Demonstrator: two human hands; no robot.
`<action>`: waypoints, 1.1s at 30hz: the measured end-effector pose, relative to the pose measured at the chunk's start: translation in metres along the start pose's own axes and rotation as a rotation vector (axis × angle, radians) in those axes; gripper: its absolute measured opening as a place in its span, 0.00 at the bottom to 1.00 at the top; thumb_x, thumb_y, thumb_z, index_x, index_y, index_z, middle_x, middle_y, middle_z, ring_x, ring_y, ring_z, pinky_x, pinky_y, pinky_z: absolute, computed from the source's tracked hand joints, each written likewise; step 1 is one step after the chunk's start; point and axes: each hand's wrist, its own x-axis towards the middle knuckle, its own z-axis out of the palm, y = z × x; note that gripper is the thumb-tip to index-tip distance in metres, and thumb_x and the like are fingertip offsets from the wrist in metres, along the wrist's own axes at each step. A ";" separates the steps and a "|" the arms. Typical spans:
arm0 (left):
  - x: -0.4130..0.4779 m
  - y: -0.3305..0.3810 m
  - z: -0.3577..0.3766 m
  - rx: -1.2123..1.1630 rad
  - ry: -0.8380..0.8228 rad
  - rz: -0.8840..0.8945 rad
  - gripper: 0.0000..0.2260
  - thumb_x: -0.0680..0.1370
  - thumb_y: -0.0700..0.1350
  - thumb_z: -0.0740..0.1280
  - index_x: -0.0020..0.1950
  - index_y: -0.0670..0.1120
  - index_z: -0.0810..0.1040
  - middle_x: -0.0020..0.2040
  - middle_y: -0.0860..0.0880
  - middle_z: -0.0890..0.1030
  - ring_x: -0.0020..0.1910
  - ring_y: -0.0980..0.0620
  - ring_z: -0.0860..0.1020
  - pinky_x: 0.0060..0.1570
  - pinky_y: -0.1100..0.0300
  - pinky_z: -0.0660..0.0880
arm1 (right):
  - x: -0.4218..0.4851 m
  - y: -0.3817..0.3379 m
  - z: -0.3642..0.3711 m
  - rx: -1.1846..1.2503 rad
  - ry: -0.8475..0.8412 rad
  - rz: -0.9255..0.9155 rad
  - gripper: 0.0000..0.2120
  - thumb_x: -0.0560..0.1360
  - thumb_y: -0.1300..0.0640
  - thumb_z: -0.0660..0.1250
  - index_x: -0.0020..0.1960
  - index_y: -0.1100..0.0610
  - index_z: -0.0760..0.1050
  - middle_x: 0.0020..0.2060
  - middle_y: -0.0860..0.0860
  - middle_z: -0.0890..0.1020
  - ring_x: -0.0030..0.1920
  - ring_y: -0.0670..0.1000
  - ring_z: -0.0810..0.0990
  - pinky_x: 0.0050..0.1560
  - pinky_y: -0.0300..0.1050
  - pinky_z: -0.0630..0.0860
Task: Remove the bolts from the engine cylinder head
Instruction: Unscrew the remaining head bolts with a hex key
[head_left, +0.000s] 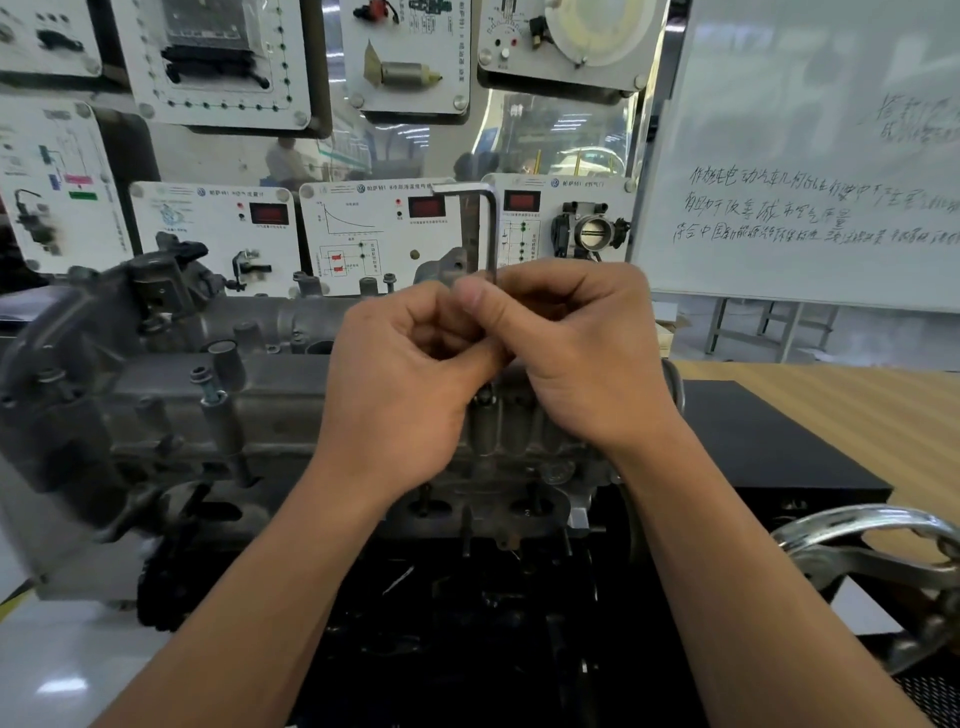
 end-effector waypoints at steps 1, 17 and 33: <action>0.000 -0.001 0.001 0.006 0.019 -0.002 0.05 0.72 0.38 0.76 0.46 0.38 0.84 0.38 0.45 0.86 0.37 0.45 0.85 0.40 0.49 0.84 | 0.000 0.000 -0.002 -0.041 0.039 -0.009 0.03 0.71 0.63 0.77 0.42 0.62 0.84 0.35 0.50 0.87 0.36 0.46 0.86 0.38 0.39 0.81; 0.004 0.004 -0.008 -0.006 -0.073 -0.023 0.02 0.74 0.39 0.74 0.44 0.45 0.84 0.37 0.50 0.86 0.35 0.55 0.84 0.37 0.67 0.78 | 0.006 -0.019 -0.014 -0.326 -0.186 -0.011 0.09 0.80 0.59 0.67 0.49 0.62 0.84 0.40 0.59 0.86 0.42 0.58 0.85 0.43 0.58 0.81; 0.004 0.013 -0.010 0.099 -0.145 -0.041 0.04 0.77 0.40 0.70 0.49 0.45 0.85 0.41 0.50 0.87 0.41 0.51 0.86 0.44 0.56 0.83 | 0.007 -0.019 -0.009 -0.269 -0.200 0.031 0.09 0.81 0.62 0.64 0.56 0.61 0.83 0.52 0.48 0.85 0.55 0.42 0.83 0.55 0.38 0.80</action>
